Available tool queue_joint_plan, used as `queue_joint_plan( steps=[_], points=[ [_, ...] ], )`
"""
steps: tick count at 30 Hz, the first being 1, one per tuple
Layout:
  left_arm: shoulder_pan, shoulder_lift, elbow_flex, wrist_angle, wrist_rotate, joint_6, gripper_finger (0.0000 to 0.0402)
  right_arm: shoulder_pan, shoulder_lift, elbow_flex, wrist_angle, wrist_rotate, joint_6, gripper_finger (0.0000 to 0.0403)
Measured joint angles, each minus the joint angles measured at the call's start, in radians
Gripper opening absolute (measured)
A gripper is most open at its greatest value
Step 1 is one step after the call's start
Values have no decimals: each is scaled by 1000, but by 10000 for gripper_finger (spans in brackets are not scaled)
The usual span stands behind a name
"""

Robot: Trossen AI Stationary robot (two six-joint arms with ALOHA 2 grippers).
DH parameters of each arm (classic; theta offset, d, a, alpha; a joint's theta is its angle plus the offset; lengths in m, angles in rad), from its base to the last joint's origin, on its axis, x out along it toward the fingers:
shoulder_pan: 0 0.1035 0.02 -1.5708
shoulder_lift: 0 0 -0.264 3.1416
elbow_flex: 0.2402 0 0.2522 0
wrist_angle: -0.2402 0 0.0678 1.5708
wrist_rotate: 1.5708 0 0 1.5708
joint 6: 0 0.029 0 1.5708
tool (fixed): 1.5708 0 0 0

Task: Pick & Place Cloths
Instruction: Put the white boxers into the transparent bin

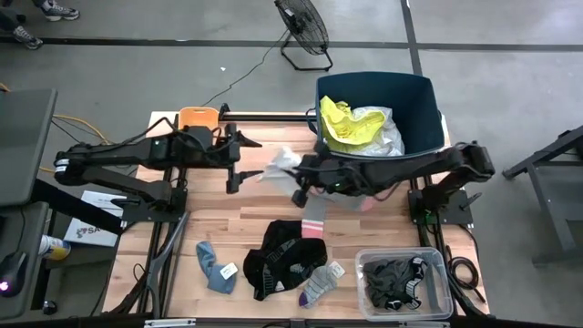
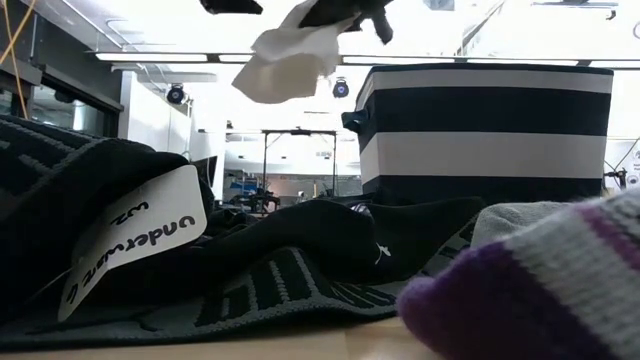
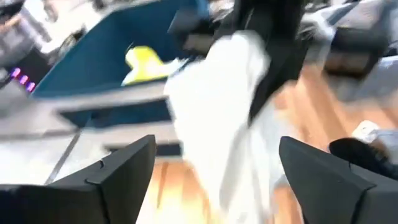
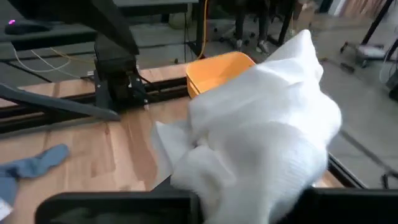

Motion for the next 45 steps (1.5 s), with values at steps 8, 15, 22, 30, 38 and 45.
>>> queue_joint_plan(
  steps=[8, 15, 22, 30, 38, 45],
  points=[
    [0, -16, -1, -76, -24, -96, 340, 39, -208, 0, -295, -163, 159, 37],
    [0, -16, -1, -95, -25, -144, 340, 94, -365, 0, -537, -363, 281, 37],
    [0, -14, -1, -95, -25, -161, 340, 154, -459, 0, -800, -532, 458, 37],
    [0, -13, -1, -95, -25, -162, 340, 299, -472, 0, -1065, -662, 729, 37],
    [0, -13, -7, -93, -25, -173, 340, 501, -465, 0, -1071, -615, 960, 37],
    [0, -13, -14, -125, -25, -194, 340, 613, -393, 0, -1092, -583, 1044, 37]
  ],
)
